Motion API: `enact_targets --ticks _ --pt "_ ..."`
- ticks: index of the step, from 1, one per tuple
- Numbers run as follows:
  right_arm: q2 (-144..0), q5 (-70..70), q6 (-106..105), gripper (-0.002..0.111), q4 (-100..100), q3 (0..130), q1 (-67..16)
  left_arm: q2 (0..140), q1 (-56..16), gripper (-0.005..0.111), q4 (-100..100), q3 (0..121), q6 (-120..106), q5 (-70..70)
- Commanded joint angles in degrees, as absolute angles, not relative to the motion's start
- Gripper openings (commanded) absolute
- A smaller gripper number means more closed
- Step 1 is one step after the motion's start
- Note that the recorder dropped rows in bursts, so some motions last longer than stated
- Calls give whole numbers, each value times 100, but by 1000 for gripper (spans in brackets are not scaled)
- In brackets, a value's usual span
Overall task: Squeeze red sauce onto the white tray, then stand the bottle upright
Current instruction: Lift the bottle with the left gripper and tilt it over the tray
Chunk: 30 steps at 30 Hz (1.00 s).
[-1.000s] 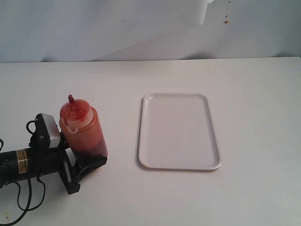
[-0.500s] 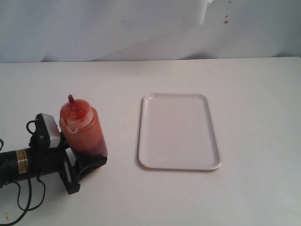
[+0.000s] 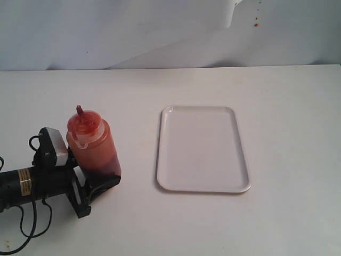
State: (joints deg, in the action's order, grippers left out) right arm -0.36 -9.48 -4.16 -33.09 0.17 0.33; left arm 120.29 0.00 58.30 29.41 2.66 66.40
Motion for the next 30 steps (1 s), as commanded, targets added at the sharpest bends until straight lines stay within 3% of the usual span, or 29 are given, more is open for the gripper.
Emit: enact_targets --ticks 1,10,19,23,26,30 --pt "0 -1007 106 0 -2922 194 56 11925 -21 0 5751 2964 255 6996" --pt "0 -1057 218 0 -1508 1664 56 11614 -21 0 5711 2964 -136 6996" --pt "-3241 -1010 218 0 143 2484 -28 11025 -72 0 5049 3088 -417 6996" --pt "-4495 -1648 218 0 1493 2484 -856 11014 -713 0 4979 3670 -516 6908" --pt "-5148 -1868 218 0 1885 2484 -1573 11014 -1414 0 4604 4277 -637 5592" --pt "-5501 -1943 56 0 1885 2484 -1895 11014 -1898 0 4127 4640 -1098 4853"
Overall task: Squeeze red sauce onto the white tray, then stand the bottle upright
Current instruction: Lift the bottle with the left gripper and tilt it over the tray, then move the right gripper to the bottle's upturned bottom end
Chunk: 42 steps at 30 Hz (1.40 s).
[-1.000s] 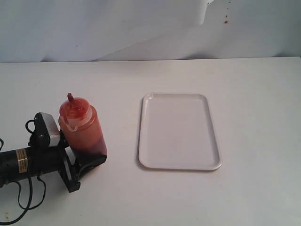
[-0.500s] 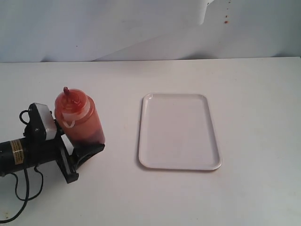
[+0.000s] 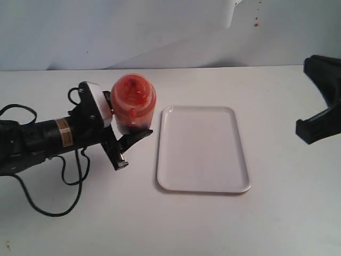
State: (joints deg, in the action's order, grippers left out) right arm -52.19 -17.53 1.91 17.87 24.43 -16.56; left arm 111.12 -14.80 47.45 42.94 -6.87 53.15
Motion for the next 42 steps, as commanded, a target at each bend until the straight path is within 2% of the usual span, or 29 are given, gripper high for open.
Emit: enact_targets --ticks 1,8,13,23,25,33,40,42 --pt "-5578 -2013 -52 0 1885 2484 -1895 11014 -2016 0 4010 4707 -1260 4699" --pt "-5980 -2365 -126 0 1463 2484 -1895 11014 -2704 0 2092 5090 -3081 3571" --pt "-6367 -2374 -365 0 1200 2484 -1884 11014 -3099 0 402 5165 -4965 3458" --pt "-6711 -2626 -1055 0 1487 2484 -1884 11014 -3261 0 -300 5165 -6299 3319" --pt "-6711 -2623 -1071 3 1574 2484 -1894 11014 -3261 0 -513 5165 -6591 3319" --pt "-6711 -2937 -1071 39 1590 2484 -1894 11014 -3261 0 -711 5165 -7400 3350" --pt "-6711 -3237 -1071 79 1590 2484 -1894 11014 -3261 0 -726 5165 -7548 3429" --pt "-6711 -3290 -1071 85 1590 2484 -1894 11014 -3261 0 -726 5165 -7548 3444"
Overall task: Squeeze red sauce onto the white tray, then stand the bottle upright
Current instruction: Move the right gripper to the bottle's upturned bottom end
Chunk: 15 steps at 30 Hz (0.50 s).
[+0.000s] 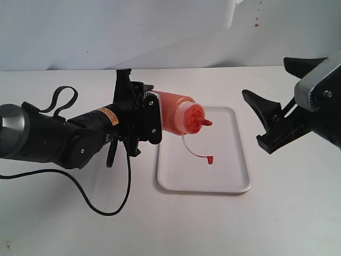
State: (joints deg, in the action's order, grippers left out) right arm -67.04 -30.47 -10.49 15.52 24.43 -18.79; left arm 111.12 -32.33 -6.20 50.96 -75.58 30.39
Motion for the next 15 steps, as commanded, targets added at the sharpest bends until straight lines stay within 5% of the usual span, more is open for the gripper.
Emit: enact_targets --ticks 1,15 --pt "-6711 -3326 -1071 88 1590 2484 -1894 11014 -3261 0 -726 5165 -7548 3444" --pt "-6711 -3416 -823 89 2166 2484 -1894 11014 -3261 0 -1453 5134 -8918 3673"
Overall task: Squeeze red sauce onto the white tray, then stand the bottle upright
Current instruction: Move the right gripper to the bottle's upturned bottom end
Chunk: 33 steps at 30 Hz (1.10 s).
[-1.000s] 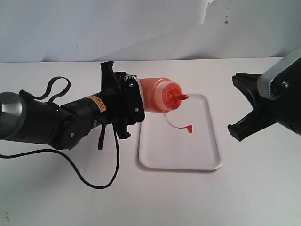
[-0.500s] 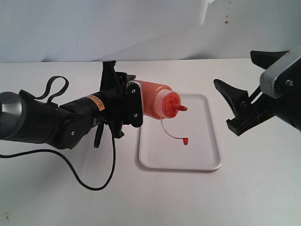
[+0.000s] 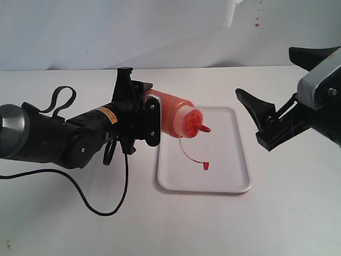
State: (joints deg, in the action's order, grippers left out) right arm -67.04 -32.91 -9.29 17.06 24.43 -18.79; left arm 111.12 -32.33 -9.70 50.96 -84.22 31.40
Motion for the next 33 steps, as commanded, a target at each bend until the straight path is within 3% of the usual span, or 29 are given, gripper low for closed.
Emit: enact_targets --ticks 1,21,33 --pt "-6711 -3441 -823 89 2230 2484 -1894 11014 -3261 0 -1453 5134 -8980 3788" --pt "-7600 -3903 -92 89 2475 2484 -1894 11014 -3793 0 -1643 5134 -11458 4948" --pt "-8245 -3843 3206 89 5623 3662 -1894 11014 -3793 0 -2107 5134 -11896 4974"
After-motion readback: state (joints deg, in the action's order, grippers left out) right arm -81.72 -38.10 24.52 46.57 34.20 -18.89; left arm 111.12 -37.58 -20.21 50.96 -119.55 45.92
